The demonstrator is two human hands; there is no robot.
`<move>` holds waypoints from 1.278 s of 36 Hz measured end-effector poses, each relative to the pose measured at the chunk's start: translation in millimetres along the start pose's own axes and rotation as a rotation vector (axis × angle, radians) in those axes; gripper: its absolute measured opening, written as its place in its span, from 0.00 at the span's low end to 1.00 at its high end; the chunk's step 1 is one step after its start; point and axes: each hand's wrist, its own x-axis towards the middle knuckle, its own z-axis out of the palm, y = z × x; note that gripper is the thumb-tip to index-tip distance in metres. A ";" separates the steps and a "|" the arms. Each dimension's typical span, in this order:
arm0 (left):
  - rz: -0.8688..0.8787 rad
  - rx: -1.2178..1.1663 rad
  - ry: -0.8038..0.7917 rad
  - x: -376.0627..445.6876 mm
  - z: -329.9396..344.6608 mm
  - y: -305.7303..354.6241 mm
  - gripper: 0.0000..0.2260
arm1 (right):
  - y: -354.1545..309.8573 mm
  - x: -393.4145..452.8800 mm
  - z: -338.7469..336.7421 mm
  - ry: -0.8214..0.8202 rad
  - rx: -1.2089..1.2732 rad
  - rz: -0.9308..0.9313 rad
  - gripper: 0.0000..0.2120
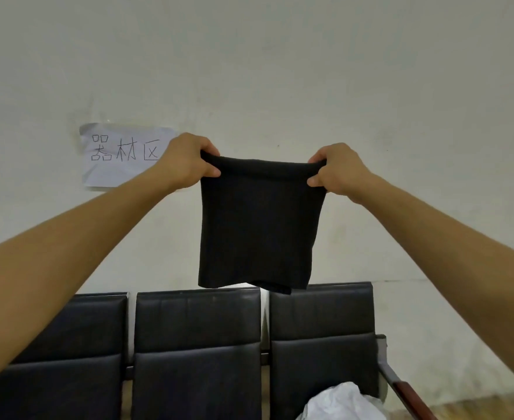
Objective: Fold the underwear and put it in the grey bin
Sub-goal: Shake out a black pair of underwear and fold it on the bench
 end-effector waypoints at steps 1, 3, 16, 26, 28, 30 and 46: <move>0.000 0.015 -0.001 2.7 2.5 1.9 0.13 | 1.8 0.3 -1.6 0.007 -0.015 0.000 0.13; 0.004 0.039 -0.009 7.2 9.3 6.4 0.13 | 7.2 0.1 -4.2 0.022 -0.037 0.004 0.13; 0.043 0.026 -0.100 25.4 74.9 28.9 0.11 | 70.4 -3.3 -21.4 0.057 -0.249 0.052 0.08; 0.043 -0.345 -0.307 29.3 90.2 11.0 0.08 | 99.4 -5.4 -26.0 0.034 -0.110 0.052 0.04; 0.036 -0.425 -0.337 31.0 90.9 6.9 0.08 | 103.4 -4.5 -25.4 0.044 -0.036 0.085 0.05; 0.041 -0.447 -0.358 32.6 95.4 4.3 0.08 | 107.7 -7.5 -23.5 0.037 0.009 0.120 0.05; 0.260 -0.579 -0.883 -23.6 300.6 126.3 0.06 | 250.2 -175.3 -89.8 0.208 -0.007 0.660 0.07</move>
